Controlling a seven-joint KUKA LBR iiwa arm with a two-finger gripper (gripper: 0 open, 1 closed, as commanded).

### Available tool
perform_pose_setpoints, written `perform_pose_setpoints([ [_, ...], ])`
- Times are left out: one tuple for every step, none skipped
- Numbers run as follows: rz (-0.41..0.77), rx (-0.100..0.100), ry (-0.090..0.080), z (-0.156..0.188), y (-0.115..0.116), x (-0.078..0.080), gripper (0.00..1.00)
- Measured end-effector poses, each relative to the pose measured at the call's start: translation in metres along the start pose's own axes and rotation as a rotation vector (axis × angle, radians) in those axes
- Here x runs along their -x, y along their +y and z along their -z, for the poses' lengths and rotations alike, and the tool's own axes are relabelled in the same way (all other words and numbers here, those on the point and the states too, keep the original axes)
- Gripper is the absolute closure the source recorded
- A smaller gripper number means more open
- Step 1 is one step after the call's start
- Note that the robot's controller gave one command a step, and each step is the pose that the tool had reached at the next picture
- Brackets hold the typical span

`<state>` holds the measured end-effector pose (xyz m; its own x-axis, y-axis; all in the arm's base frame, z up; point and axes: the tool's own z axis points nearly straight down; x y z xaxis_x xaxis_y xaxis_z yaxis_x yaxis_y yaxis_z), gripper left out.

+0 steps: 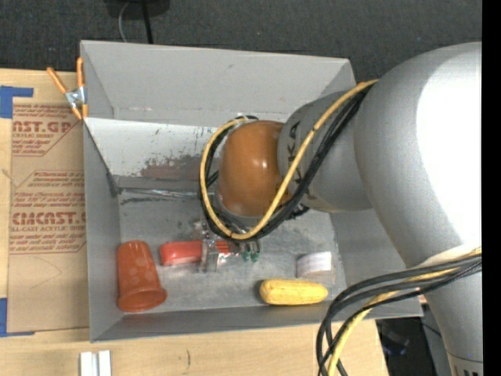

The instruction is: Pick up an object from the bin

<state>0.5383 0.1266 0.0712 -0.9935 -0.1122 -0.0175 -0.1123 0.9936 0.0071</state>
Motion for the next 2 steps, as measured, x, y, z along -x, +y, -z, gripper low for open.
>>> perform_pose_setpoints([
  [-0.047,0.001,0.000,0.0831,-0.0037,0.0079,1.00],
  [-0.047,0.001,0.000,0.0831,-0.0038,0.0079,1.00],
])
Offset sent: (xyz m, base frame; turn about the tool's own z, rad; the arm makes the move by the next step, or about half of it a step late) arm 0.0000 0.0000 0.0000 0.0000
